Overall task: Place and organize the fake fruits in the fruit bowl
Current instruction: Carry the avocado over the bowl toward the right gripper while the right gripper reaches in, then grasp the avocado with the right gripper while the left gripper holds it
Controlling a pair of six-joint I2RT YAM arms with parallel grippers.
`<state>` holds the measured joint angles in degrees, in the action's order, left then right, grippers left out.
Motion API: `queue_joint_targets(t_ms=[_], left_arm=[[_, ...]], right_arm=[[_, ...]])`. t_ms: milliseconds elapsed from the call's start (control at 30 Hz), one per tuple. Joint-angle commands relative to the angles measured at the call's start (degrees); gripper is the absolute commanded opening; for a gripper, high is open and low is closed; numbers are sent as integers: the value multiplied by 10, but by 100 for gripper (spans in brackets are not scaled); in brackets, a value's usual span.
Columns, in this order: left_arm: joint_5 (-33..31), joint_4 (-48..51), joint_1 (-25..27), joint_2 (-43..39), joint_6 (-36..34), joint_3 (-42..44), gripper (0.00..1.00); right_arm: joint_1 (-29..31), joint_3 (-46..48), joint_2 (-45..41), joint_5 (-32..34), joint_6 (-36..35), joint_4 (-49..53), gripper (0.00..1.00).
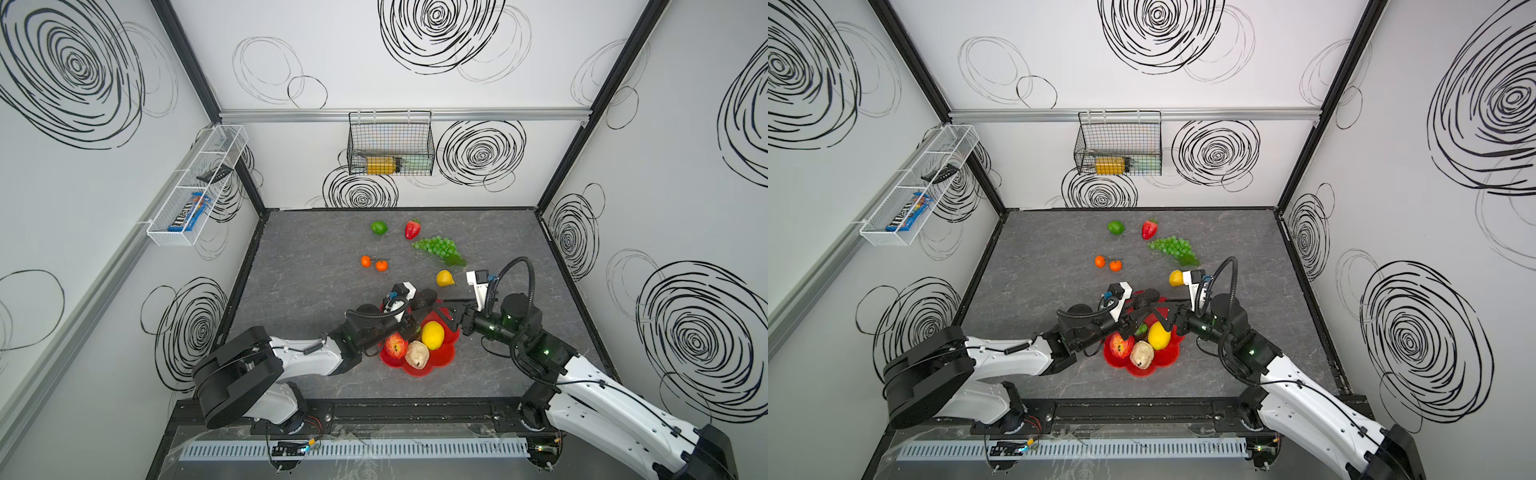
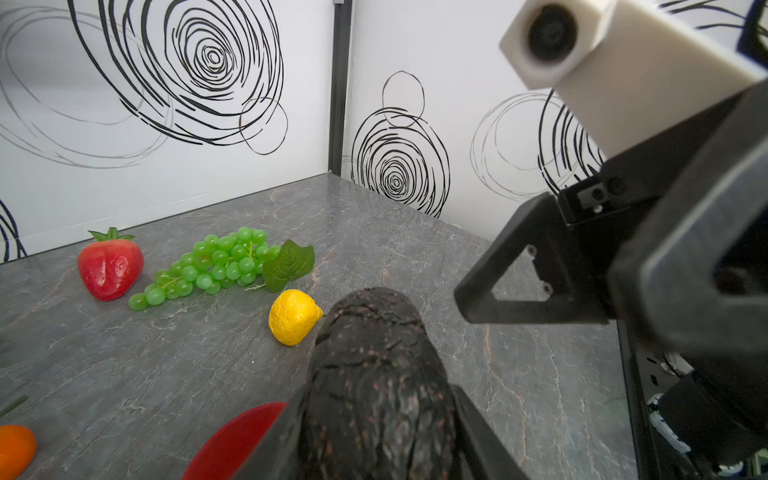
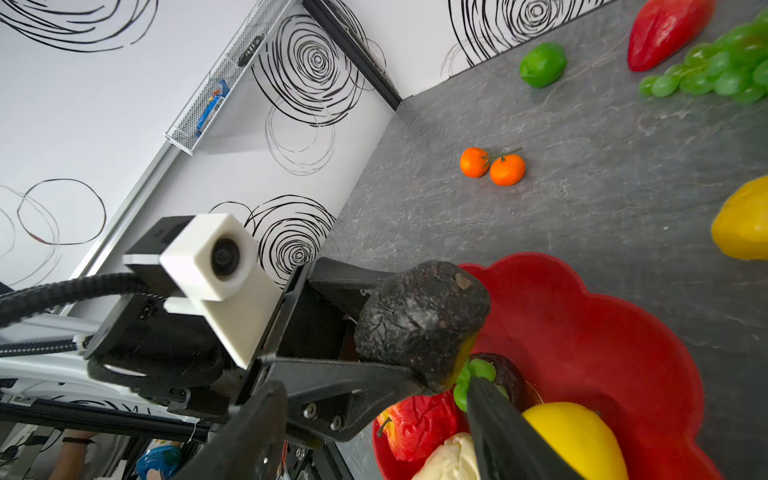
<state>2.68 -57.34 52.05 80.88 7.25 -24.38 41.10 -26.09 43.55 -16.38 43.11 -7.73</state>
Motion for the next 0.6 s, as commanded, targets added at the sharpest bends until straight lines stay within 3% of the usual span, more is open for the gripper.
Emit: queue_joint_targets(t_ms=[0, 567], left_arm=[[-5, -80, 6, -12, -18, 10, 50], [8, -122, 42, -8, -45, 33, 52]], right_arm=[[10, -4, 16, 16, 10, -30, 75], [11, -27, 84, -38, 21, -63, 73]])
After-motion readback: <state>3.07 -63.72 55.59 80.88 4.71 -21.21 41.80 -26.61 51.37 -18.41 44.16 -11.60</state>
